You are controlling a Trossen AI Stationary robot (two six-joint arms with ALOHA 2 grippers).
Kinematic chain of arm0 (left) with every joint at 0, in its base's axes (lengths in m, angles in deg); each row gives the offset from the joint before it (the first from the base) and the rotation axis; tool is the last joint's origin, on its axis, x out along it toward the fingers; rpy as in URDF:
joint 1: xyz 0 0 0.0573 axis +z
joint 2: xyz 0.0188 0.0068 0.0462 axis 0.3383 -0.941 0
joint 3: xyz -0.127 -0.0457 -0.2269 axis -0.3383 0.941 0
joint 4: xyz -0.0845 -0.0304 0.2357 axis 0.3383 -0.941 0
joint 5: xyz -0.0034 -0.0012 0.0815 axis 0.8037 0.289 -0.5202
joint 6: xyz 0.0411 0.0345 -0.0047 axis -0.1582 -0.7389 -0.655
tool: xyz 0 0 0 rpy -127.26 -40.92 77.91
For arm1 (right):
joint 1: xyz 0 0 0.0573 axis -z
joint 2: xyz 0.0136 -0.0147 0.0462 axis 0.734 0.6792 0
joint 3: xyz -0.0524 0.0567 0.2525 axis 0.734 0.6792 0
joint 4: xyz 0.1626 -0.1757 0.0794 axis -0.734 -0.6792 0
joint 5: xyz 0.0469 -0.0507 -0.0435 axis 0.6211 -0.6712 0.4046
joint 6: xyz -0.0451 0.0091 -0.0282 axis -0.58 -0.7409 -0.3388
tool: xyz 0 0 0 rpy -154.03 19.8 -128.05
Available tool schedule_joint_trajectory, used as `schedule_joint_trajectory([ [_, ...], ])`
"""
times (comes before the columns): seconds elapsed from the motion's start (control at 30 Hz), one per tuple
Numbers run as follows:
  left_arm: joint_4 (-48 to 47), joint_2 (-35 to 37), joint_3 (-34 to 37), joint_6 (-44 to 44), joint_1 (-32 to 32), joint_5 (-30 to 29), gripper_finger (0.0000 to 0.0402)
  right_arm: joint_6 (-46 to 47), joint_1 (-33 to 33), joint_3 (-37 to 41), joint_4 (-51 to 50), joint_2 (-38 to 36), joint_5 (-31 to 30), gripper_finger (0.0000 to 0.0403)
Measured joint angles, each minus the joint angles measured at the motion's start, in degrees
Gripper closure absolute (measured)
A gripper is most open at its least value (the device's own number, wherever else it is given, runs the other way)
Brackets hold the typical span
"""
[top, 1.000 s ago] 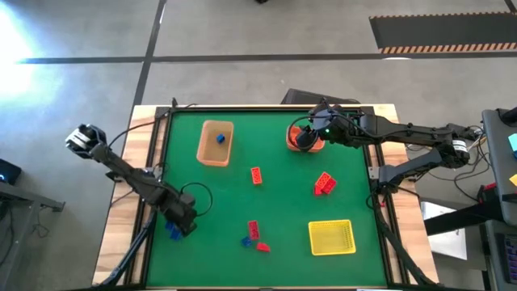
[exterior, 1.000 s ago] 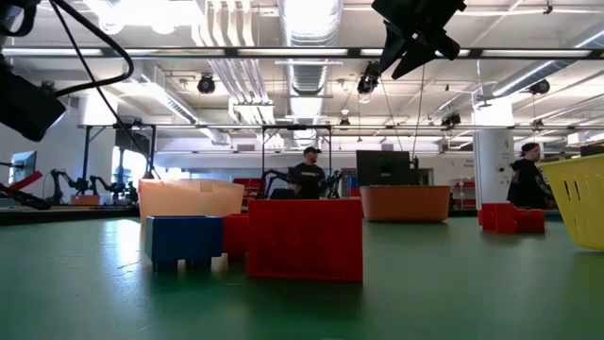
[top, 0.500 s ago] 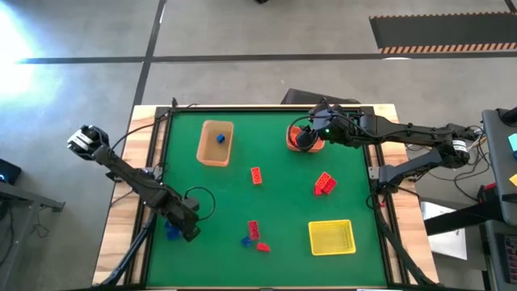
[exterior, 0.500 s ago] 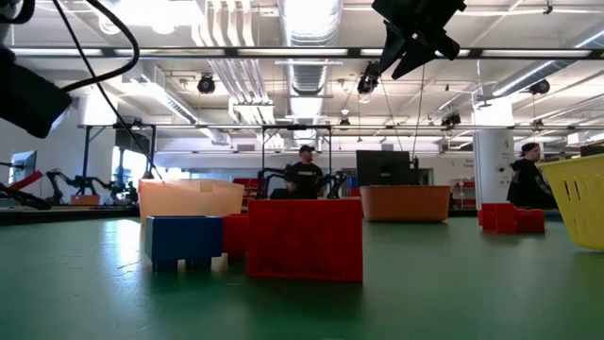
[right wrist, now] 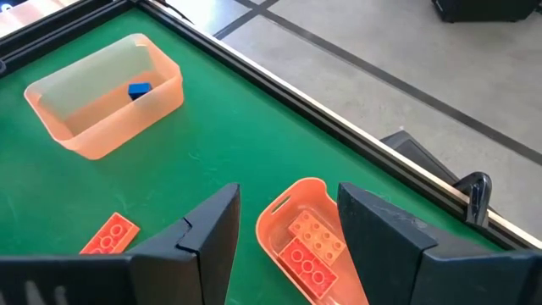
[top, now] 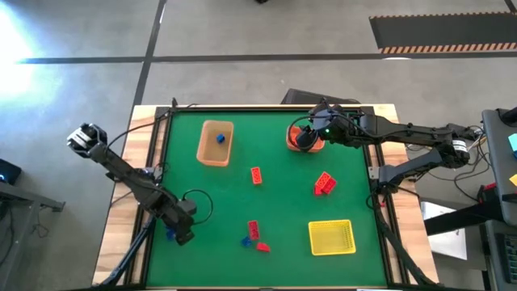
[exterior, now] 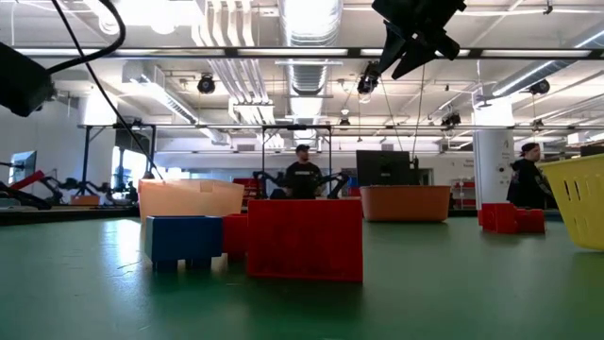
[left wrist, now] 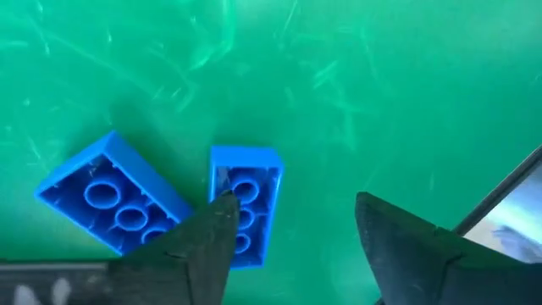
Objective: Sort & place blocks by color
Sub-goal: Put the blue game piece into the light orange bin
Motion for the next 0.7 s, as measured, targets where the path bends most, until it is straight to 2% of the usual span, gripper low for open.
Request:
schedule_joint_trajectory([
  [0.17, 0.13, -0.4, 0.94, -0.43, -1.35, -0.68, 0.0152, 0.0, 0.01, 0.0, -0.02, 0.0, 0.0, 0.0213],
  [0.7, 0.67, -9.15, 1.7, -5.9, -2.1, -1.97, 0.0151, 0.0, -0.01, 0.39, -0.03, 0.0, 0.0, 0.0213],
])
